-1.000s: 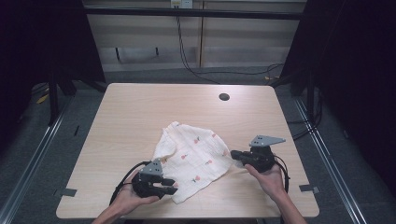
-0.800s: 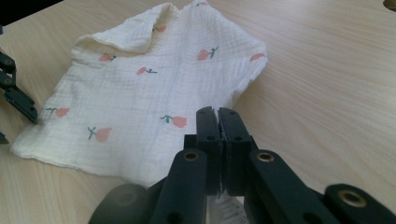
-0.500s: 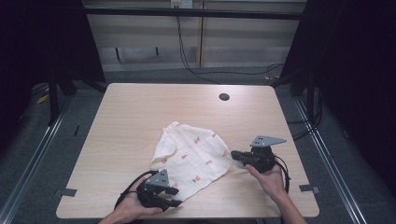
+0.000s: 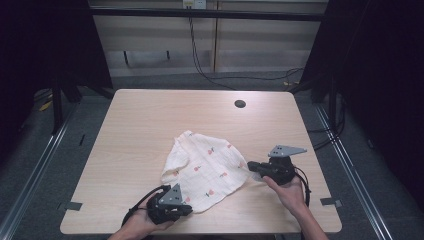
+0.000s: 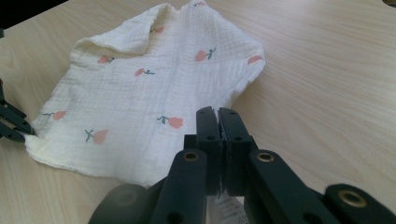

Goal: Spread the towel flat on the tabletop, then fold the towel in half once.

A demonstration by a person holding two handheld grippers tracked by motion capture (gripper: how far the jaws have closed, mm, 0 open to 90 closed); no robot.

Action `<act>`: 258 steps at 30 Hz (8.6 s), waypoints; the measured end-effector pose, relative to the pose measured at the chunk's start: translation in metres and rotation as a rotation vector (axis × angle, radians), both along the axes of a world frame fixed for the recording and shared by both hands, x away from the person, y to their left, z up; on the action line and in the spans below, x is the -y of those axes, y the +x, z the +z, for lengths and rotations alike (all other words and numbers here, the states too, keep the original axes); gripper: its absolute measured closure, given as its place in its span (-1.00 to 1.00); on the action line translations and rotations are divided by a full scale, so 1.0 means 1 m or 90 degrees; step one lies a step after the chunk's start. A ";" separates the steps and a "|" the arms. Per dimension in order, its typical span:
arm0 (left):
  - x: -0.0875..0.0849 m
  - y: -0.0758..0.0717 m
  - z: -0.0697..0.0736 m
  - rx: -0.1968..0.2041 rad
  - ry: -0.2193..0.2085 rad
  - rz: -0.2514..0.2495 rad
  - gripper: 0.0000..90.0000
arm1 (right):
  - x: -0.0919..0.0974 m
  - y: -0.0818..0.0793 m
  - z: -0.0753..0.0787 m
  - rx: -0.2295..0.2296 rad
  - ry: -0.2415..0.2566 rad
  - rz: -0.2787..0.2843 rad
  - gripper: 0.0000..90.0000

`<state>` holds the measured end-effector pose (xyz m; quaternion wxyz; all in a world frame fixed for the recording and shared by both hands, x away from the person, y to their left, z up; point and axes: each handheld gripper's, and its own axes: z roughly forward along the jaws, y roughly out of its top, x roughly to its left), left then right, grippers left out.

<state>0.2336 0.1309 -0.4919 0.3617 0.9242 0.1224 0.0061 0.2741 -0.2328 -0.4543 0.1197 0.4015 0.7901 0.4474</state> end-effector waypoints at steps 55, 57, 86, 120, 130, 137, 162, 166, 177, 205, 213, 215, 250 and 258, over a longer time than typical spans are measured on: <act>-0.062 0.139 0.177 0.123 -0.274 0.227 0.93 | 0.001 0.079 0.150 0.143 0.050 -0.058 0.95; -0.063 0.135 0.167 0.117 -0.266 0.225 0.93 | 0.005 0.074 0.137 0.130 0.052 -0.057 0.95; -0.069 0.040 0.038 -0.023 -0.153 0.139 0.92 | -0.003 -0.034 0.004 -0.026 0.005 0.035 0.93; -0.063 0.067 -0.005 -0.072 -0.057 0.179 0.27 | -0.047 0.027 -0.044 -0.040 -0.143 0.080 0.51; -0.060 0.061 -0.006 -0.060 -0.060 0.176 0.31 | -0.047 0.007 -0.040 -0.042 -0.168 0.100 1.00; -0.050 0.056 -0.006 -0.019 -0.044 0.164 0.65 | -0.039 -0.011 -0.039 -0.055 -0.161 0.116 1.00; -0.042 0.052 0.002 -0.051 -0.067 0.152 0.43 | -0.007 -0.014 -0.032 -0.064 -0.087 0.055 0.56; -0.047 0.065 0.008 -0.070 -0.082 0.188 0.21 | -0.002 0.001 -0.028 -0.063 -0.067 0.040 0.45; -0.063 0.099 0.024 -0.055 -0.106 0.261 -0.06 | -0.001 0.042 -0.015 -0.048 -0.064 0.031 0.21; -0.060 0.182 0.006 -0.035 -0.074 0.374 -0.09 | -0.007 0.112 -0.047 -0.067 -0.118 0.007 0.45; -0.058 0.193 -0.004 -0.050 -0.080 0.357 0.04 | -0.007 0.110 -0.048 -0.058 -0.109 -0.001 0.89; -0.057 0.194 -0.005 -0.055 -0.082 0.347 0.08 | -0.006 0.110 -0.048 -0.060 -0.102 0.002 0.91; -0.061 0.177 0.016 -0.029 -0.184 0.308 0.96 | 0.003 0.102 -0.033 -0.052 0.002 -0.012 0.93; -0.066 0.178 0.028 -0.016 -0.207 0.302 0.96 | -0.001 0.102 -0.018 -0.024 0.023 -0.001 0.93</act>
